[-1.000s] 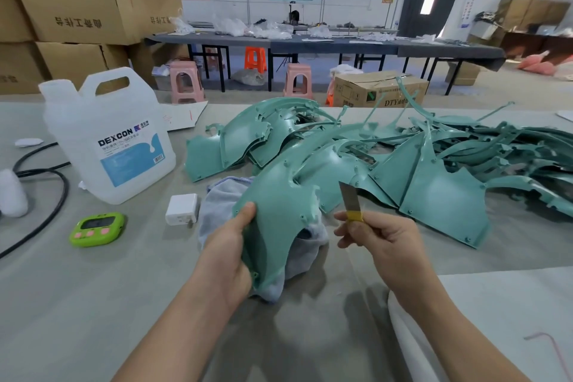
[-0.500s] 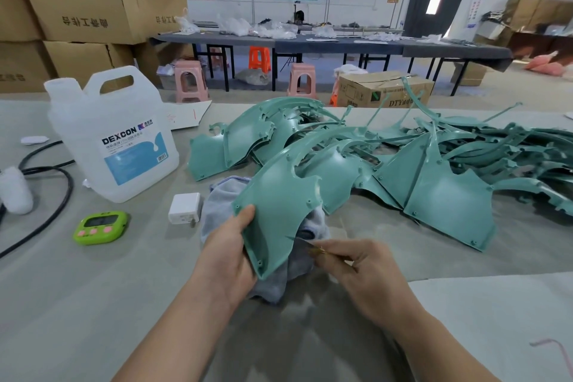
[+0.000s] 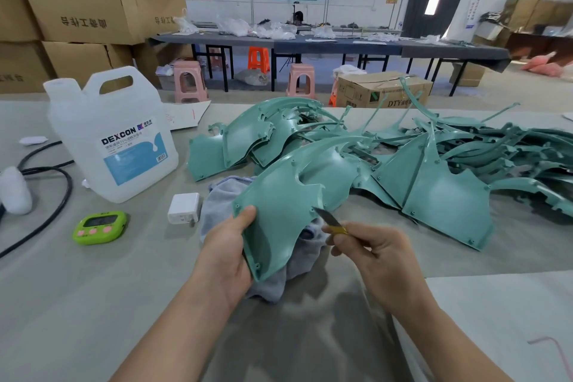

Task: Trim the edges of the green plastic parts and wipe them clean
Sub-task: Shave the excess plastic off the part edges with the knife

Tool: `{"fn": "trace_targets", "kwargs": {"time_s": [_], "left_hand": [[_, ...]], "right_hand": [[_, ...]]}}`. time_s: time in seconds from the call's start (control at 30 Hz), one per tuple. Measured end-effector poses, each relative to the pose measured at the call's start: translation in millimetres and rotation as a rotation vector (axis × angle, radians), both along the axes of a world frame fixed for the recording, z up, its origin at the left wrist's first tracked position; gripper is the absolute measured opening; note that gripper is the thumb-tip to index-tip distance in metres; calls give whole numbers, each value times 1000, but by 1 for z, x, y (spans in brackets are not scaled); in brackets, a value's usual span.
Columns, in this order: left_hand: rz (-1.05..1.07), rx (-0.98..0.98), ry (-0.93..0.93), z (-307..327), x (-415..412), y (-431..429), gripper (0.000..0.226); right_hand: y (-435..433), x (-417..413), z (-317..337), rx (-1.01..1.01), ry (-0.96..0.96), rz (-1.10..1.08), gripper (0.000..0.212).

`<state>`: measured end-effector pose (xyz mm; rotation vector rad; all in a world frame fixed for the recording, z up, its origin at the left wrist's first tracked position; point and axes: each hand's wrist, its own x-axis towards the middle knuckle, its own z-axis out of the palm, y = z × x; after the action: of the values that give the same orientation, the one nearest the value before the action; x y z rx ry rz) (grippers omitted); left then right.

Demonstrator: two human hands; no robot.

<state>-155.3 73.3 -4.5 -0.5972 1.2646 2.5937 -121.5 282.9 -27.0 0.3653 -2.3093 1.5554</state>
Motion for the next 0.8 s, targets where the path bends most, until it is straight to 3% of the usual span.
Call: {"fn": "trace_targets", "kwargs": {"time_s": [0.07,0.2,0.33,0.4,0.47,0.53,0.7,0.8], "left_hand": [[17,-1,-1,0,-1,1,23],[-8,-19,-11,-1,-1,1,25],[-15,-8,-7,-1,-1,0,24],[2,-7,-6,0,-2,0,24],[8,-10,3,0,-2,1,25],[6,-17,12,-2,-2,2,25],[46,9,15,-4,-5,-5,24],[49,-8,60,-7,-6,-5,20]], "right_hand": [[1,1,2,23,-3,32,34],[-2,5,1,256,-89,122,27],[-2,3,6,48,-34,-71,33],[0,5,9,18,4,-37,33],[-4,10,7,190,-35,88,36],[-9,9,2,326,-56,66,31],[-3,-1,2,-18,-38,-207,32],[-7,2,4,-335,-174,-9,21]]}}
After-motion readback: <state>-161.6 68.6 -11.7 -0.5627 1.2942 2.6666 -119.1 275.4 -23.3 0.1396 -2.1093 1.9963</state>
